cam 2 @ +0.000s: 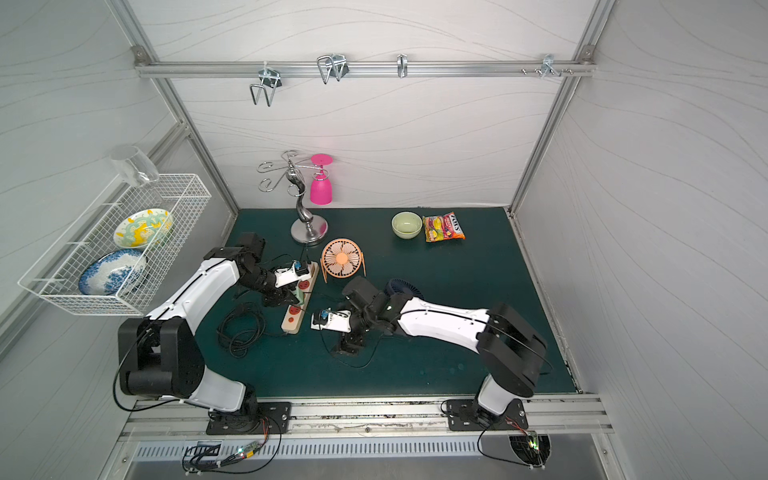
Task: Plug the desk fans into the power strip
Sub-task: Adjust the power cord at the center of the board.
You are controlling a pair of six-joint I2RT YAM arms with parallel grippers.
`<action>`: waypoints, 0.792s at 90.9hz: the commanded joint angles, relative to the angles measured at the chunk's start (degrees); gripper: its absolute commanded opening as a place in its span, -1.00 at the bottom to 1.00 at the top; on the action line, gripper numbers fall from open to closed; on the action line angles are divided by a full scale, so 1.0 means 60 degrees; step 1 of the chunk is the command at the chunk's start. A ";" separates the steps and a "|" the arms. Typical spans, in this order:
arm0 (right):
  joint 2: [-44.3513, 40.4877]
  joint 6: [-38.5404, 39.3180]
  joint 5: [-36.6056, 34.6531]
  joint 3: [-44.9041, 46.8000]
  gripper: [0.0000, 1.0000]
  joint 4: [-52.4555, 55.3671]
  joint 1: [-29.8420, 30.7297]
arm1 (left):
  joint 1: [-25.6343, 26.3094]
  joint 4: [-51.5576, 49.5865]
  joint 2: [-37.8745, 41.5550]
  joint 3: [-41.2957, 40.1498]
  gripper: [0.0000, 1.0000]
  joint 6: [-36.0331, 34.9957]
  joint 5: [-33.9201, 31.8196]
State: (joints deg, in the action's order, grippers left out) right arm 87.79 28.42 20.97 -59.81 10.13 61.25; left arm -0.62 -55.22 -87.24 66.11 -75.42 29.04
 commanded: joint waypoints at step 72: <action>-1.0335 -0.1520 -0.3365 0.4528 0.98 0.2499 -0.5093 | -0.0127 -0.1826 -0.0907 0.1034 -1.00 -0.3018 -0.0285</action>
State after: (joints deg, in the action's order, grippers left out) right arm 28.05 22.17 3.64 -35.90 26.39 31.57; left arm -2.15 -61.36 -94.17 71.55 -89.58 25.12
